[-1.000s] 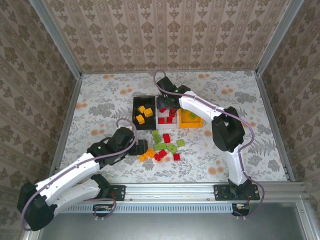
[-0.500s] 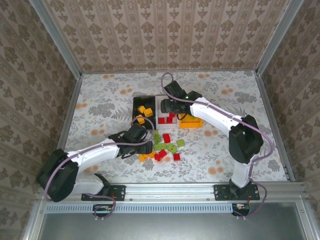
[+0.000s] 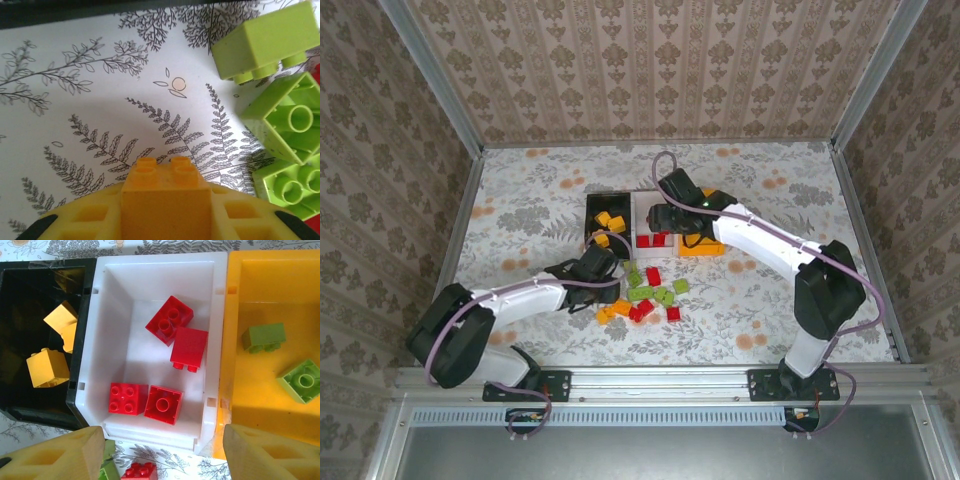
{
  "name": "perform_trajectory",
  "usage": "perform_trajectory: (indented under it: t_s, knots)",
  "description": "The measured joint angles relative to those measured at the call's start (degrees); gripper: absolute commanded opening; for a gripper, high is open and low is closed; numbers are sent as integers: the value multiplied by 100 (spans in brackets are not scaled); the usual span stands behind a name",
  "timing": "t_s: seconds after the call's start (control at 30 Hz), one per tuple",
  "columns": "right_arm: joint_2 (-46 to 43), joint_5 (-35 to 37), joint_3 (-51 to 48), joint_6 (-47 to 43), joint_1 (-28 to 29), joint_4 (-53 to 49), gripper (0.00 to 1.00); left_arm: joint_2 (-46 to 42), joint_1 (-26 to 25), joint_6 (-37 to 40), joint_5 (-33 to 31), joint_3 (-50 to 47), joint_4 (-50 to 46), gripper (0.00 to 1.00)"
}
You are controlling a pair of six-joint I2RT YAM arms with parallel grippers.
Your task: Sort the legos into containers by color
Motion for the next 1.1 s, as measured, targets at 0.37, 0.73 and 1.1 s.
perform_trajectory:
  t_s: [0.37, 0.73, 1.1]
  knots:
    - [-935, -55, -1110, 240, 50, 326, 65, -782, 529, 269, -92, 1655, -951, 32]
    - [-1641, -138, -2208, 326, 374, 352, 65, 1886, 1318, 616, -11, 3657, -887, 32]
    - [-2356, -409, -3259, 564, 997, 323, 69, 2592, 1335, 612, 243, 4153, -1032, 84]
